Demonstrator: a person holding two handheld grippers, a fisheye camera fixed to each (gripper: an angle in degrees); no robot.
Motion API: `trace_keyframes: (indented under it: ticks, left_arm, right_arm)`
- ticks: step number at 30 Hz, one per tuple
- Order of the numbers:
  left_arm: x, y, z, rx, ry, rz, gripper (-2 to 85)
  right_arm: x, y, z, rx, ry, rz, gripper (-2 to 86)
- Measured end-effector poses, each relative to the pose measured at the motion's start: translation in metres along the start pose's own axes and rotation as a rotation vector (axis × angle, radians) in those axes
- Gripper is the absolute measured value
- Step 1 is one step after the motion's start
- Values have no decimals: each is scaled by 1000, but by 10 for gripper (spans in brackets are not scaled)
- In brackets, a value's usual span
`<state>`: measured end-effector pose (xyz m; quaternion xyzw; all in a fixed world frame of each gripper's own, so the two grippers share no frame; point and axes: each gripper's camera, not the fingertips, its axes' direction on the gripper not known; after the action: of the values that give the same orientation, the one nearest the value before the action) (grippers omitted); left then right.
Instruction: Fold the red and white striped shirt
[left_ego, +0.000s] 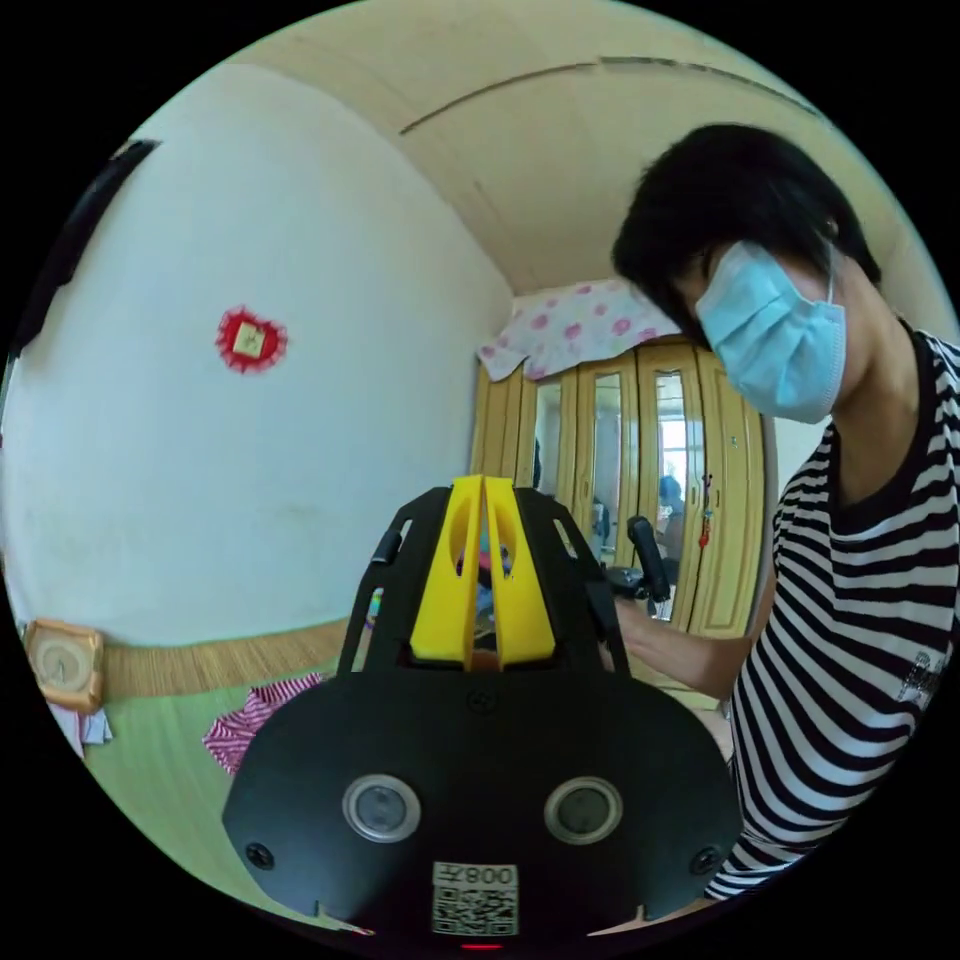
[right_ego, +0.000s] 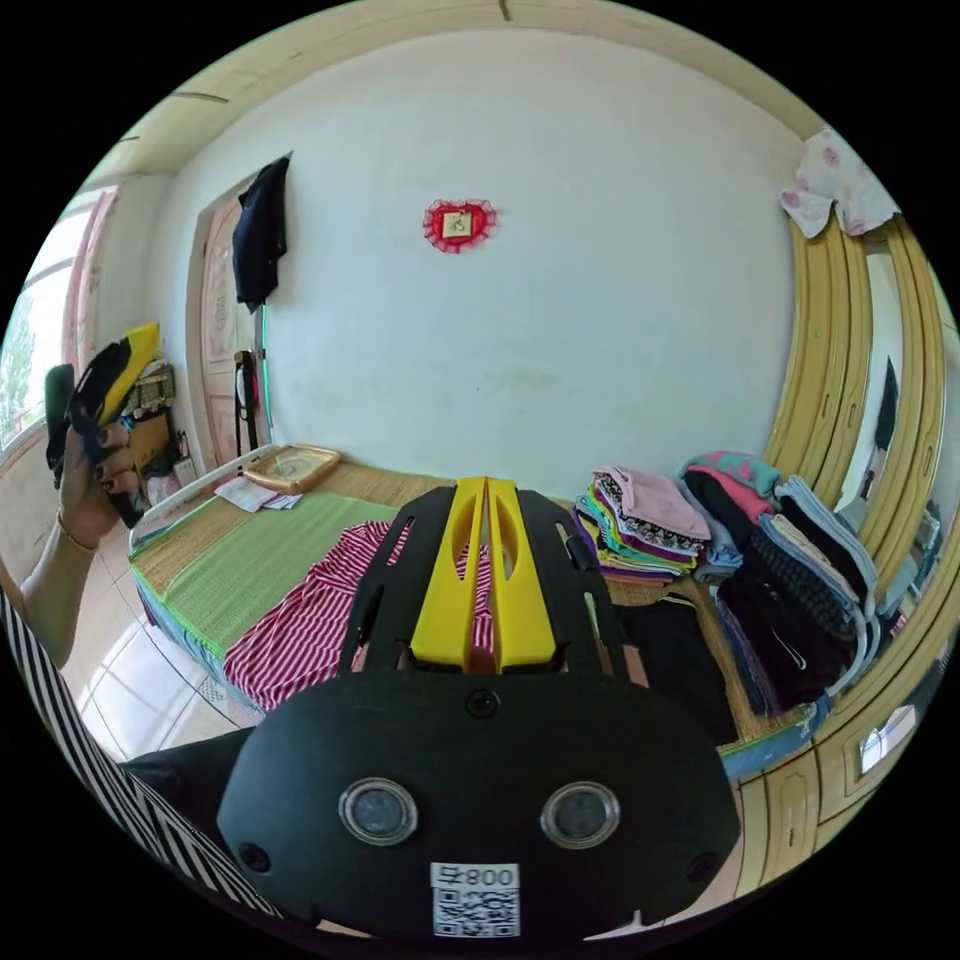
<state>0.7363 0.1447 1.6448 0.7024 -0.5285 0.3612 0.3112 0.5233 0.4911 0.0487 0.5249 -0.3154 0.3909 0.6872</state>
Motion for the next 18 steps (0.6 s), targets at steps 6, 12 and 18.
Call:
trace_keyframes:
  ticks: [6, 12, 18]
  left_arm:
    - [32, -11, -41, 3, -28, 69, 8]
    - [14, 43, -66, -267, -296, -16, 48]
    - [-57, 181, -104, -670, -442, -477, 59]
  right_arm:
    - [8, 3, -46, -9, -52, 8, 4]
    - [36, 35, -35, -131, -101, 94, 23]
    - [76, 91, -2, -310, -187, 215, 56]
